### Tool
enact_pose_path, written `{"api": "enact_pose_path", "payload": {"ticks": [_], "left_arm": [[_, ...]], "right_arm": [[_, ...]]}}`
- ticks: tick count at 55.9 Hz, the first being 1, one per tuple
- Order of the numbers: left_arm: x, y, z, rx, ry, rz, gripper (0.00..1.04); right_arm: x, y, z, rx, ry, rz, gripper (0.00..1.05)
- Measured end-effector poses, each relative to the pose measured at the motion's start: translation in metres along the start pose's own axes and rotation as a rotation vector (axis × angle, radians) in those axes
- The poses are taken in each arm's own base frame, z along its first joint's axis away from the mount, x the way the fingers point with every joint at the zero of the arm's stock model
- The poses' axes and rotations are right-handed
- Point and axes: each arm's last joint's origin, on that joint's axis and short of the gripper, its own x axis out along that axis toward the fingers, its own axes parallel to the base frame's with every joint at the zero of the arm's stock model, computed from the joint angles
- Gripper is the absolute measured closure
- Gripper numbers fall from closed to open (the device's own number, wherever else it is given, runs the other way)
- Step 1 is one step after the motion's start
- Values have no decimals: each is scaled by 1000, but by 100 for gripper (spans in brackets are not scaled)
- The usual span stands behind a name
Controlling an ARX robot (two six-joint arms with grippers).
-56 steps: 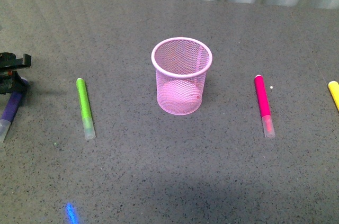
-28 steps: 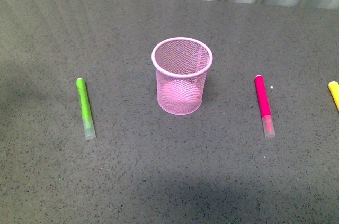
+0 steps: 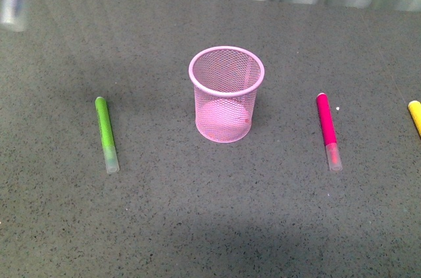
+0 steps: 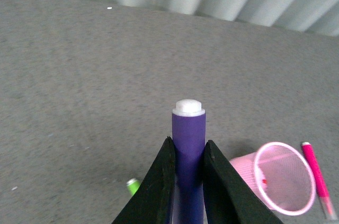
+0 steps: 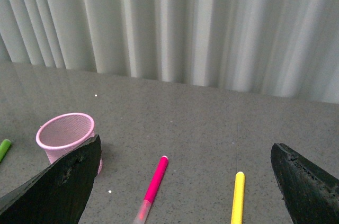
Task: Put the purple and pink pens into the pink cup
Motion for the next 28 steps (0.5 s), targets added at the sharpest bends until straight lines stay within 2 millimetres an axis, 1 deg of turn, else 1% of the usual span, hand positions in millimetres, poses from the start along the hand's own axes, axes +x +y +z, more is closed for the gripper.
{"api": "enact_pose_path", "payload": {"ticks": [6, 10, 18, 28], "left_arm": [[16, -31, -2, 33, -24, -60, 97], [30, -52, -7, 67, -23, -68, 97], [48, -74, -22, 94, 6, -92, 97], [62, -90, -31, 116, 11, -97, 97]], "right_arm": [[0, 0, 0, 0, 0, 0, 7], [0, 0, 0, 0, 0, 0, 7], [0, 0, 0, 0, 0, 0, 7], [0, 0, 0, 0, 0, 0, 7]]}}
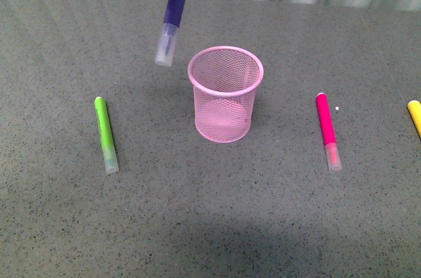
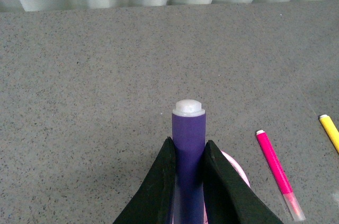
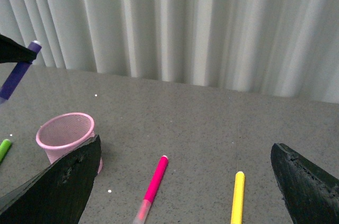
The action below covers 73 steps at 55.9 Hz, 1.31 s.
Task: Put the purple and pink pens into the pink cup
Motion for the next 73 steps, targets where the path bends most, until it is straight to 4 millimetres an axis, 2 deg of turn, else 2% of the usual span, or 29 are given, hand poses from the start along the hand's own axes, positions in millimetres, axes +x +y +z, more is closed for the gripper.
{"api": "enact_pose_path", "payload": {"ticks": [7, 22, 48, 69, 73], "left_arm": [[17, -10, 0, 12, -3, 3, 97], [39, -16, 3, 21, -42, 30, 97], [84, -18, -26, 20, 15, 52, 97], [89, -28, -33, 6, 23, 32, 97], [89, -28, -35, 0, 27, 27, 88]], "right_arm": [[0, 0, 0, 0, 0, 0, 7], [0, 0, 0, 0, 0, 0, 7], [0, 0, 0, 0, 0, 0, 7], [0, 0, 0, 0, 0, 0, 7], [0, 0, 0, 0, 0, 0, 7]]}}
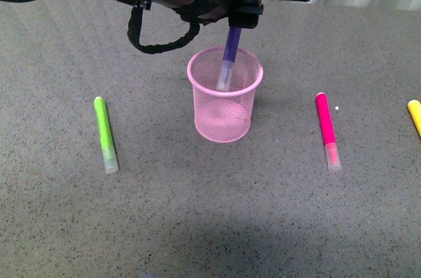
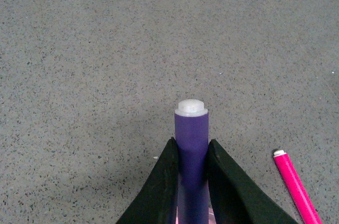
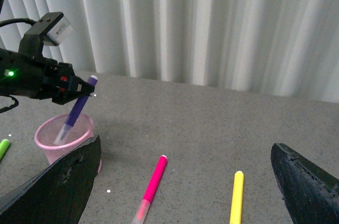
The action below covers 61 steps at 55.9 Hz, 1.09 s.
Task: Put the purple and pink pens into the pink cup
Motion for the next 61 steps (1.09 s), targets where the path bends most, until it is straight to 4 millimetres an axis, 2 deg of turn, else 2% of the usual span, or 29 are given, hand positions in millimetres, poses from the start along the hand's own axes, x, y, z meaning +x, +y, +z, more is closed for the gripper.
{"api": "enact_pose_path", "payload": {"ticks": [10, 12, 19, 22, 29, 36, 40, 43, 44, 46, 47, 49, 50, 52, 55, 61], "left_arm": [[-8, 6, -8, -26, 20, 8, 48], [-10, 7, -8, -31, 19, 10, 43], [-25, 17, 1, -85, 8, 43, 17], [-38, 26, 9, -135, -14, 76, 6], [-71, 48, 24, -248, -84, 158, 8], [-105, 70, 24, -330, -136, 255, 8], [-126, 82, 8, -338, -126, 322, 8], [-141, 89, -21, -284, -105, 401, 8], [-145, 94, -38, -245, -136, 429, 12], [-154, 100, -57, -185, -211, 429, 19], [-165, 104, -72, -134, -256, 418, 24], [-186, 110, -87, -94, -323, 419, 32], [-203, 113, -93, -75, -377, 422, 37], [-227, 118, -97, -44, -438, 429, 46], [-248, 119, -102, -23, -483, 473, 59], [-258, 115, -107, -3, -487, 466, 76]], "right_arm": [[0, 0, 0, 0, 0, 0, 7], [0, 0, 0, 0, 0, 0, 7], [0, 0, 0, 0, 0, 0, 7], [0, 0, 0, 0, 0, 0, 7], [0, 0, 0, 0, 0, 0, 7], [0, 0, 0, 0, 0, 0, 7], [0, 0, 0, 0, 0, 0, 7], [0, 0, 0, 0, 0, 0, 7], [0, 0, 0, 0, 0, 0, 7], [0, 0, 0, 0, 0, 2, 7], [0, 0, 0, 0, 0, 3, 7], [0, 0, 0, 0, -1, 0, 7], [0, 0, 0, 0, 0, -2, 7], [0, 0, 0, 0, 2, -1, 7], [0, 0, 0, 0, 0, -2, 7], [0, 0, 0, 0, 0, 1, 7]]}}
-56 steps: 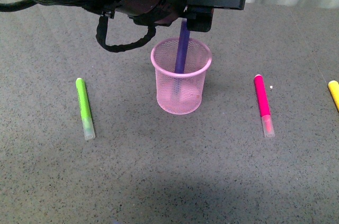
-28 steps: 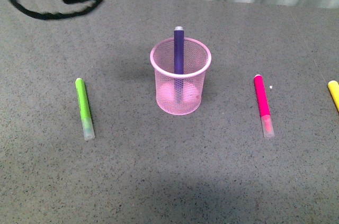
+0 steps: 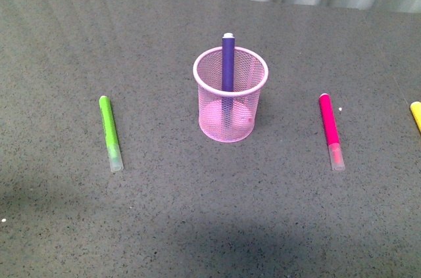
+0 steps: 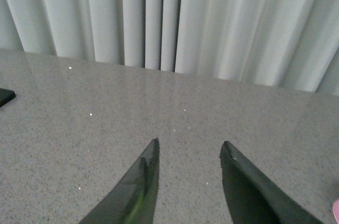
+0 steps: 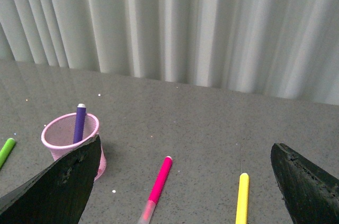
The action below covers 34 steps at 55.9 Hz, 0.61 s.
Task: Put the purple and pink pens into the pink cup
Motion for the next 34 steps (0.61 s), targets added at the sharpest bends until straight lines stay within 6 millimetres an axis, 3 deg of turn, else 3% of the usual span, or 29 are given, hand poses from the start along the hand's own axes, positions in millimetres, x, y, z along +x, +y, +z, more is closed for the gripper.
{"api": "enact_pose_path", "payload": {"ticks": [3, 9, 34], "left_arm": [[-5, 0, -3, 4, 20, 0, 89], [-12, 0, -1, 6, 12, -1, 103], [-34, 0, 1, 11, 2, -3, 103]], "right_arm": [[0, 0, 0, 0, 0, 0, 7], [0, 0, 0, 0, 0, -1, 7], [0, 0, 0, 0, 1, -1, 7]]}}
